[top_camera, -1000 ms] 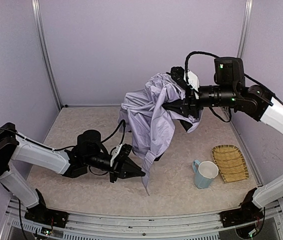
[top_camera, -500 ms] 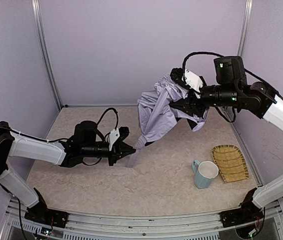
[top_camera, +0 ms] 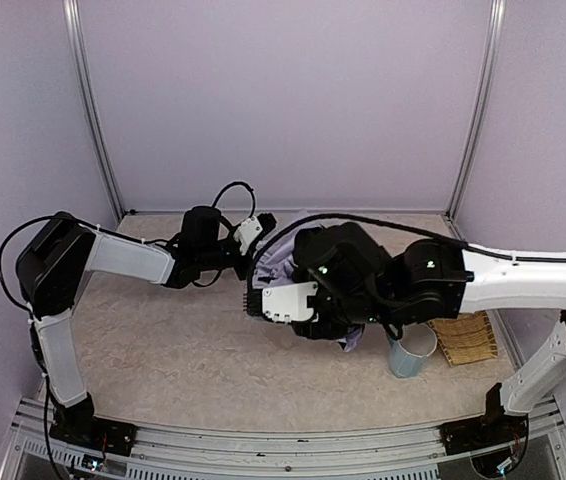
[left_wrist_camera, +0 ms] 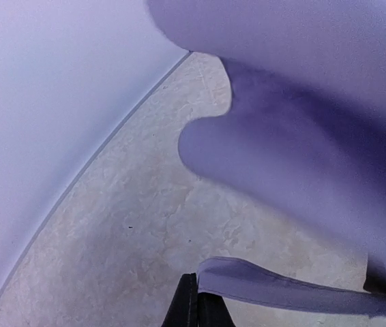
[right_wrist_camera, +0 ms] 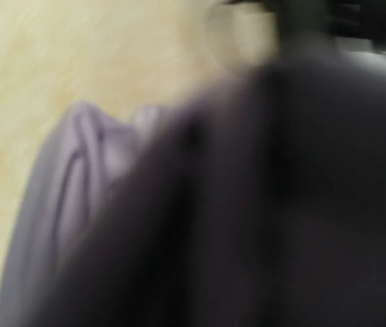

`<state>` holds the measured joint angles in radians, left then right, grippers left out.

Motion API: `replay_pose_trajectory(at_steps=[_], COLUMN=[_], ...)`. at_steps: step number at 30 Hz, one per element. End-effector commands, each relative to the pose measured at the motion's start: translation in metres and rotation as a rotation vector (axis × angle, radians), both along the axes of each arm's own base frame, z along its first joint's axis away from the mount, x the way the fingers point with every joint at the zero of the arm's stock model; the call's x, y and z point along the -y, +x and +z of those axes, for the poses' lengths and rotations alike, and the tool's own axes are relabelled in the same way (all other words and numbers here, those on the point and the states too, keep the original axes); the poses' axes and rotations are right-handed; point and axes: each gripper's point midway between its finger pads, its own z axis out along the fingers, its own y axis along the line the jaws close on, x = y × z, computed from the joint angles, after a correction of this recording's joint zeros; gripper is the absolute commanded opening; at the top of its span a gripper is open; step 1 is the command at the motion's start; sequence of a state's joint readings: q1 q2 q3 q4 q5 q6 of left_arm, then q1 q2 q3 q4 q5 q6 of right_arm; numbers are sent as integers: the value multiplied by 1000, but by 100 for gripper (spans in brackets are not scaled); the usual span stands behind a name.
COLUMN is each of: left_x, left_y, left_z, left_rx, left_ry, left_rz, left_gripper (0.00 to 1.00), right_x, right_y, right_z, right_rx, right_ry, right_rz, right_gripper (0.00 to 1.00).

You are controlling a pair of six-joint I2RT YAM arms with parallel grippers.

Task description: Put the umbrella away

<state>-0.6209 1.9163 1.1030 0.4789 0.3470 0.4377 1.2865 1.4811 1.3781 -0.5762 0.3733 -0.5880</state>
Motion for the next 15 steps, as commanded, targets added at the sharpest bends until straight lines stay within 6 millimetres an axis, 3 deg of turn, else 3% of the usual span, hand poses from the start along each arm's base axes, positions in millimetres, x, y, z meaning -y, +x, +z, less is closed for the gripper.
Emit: replay_pose_trajectory(at_steps=[1, 5, 7, 11, 15], left_x=[7, 17, 23, 36, 34], left_y=[16, 16, 5, -21, -25], left_z=[1, 10, 29, 64, 74], left_rx=[97, 163, 225, 398, 422], left_ry=[26, 7, -17, -14, -19], left_rz=[-40, -83, -110, -147, -151], left_gripper=[0, 0, 0, 0, 0], right_x=[-27, -41, -45, -55, -66], right_y=[-16, -38, -44, -58, -74], right_z=[-45, -105, -122, -138, -151], right_rx=[83, 54, 47, 11, -49], right_ry=[-122, -289, -354, -406, -408], right_rz=[36, 90, 95, 140, 214], right_gripper=[0, 0, 0, 0, 0])
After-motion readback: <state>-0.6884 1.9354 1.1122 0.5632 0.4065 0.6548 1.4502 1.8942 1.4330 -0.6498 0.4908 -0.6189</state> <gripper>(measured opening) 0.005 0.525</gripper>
